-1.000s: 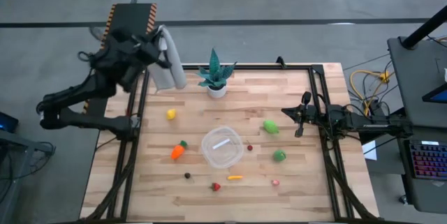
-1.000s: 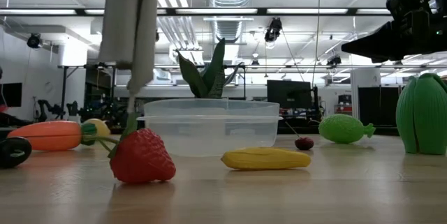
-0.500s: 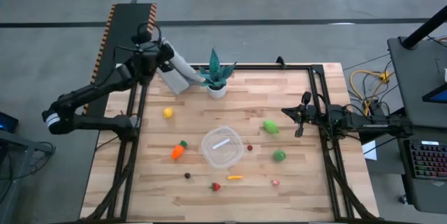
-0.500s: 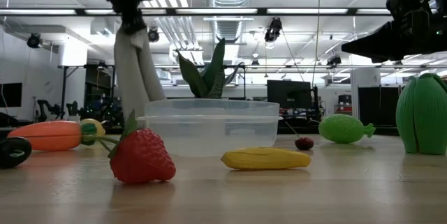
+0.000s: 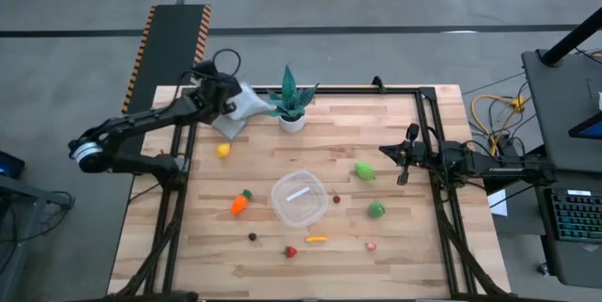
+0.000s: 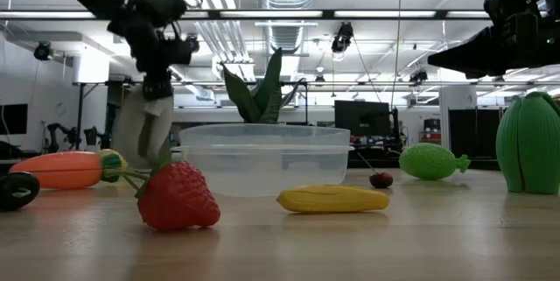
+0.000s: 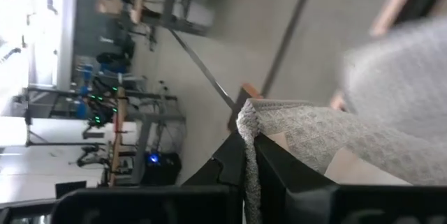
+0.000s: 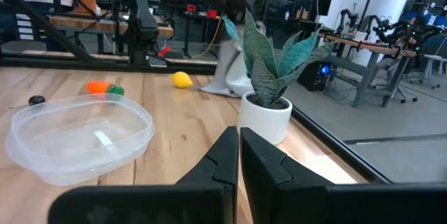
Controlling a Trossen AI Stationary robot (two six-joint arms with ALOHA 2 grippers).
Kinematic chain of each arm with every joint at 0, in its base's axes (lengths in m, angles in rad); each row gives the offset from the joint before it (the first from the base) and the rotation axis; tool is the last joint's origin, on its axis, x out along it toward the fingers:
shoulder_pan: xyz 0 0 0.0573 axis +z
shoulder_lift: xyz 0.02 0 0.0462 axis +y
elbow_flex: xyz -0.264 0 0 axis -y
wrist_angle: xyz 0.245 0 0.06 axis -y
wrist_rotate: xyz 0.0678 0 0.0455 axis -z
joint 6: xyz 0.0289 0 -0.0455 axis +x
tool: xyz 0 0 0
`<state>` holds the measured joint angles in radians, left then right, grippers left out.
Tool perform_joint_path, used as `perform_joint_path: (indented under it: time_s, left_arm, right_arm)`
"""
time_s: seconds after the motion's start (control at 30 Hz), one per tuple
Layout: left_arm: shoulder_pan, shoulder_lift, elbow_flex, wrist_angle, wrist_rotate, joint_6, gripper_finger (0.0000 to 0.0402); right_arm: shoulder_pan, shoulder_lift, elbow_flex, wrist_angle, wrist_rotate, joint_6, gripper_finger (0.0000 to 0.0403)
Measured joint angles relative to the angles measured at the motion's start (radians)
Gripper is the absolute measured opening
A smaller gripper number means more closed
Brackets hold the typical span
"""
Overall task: Pick and placing Produce into tupperware
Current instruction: Move the gray microfiber cloth to the top left of the table
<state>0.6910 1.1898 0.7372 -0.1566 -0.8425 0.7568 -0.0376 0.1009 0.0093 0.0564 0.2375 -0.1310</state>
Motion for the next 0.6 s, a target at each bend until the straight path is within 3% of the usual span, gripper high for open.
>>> perform_joint_path:
  time_s: [0.37, 0.6]
  left_arm:
    - [0.012, 0.192, -0.038, -0.017, 0.002, -0.057, 0.0]
    - [0.016, 0.285, -0.04, -0.02, 0.065, -0.151, 0.0]
  right_arm:
    - [0.0, 0.0, 0.0, 0.0, 0.0, 0.0, 0.0009]
    - [0.0, 0.0, 0.0, 0.0, 0.0, 0.0, 0.0009]
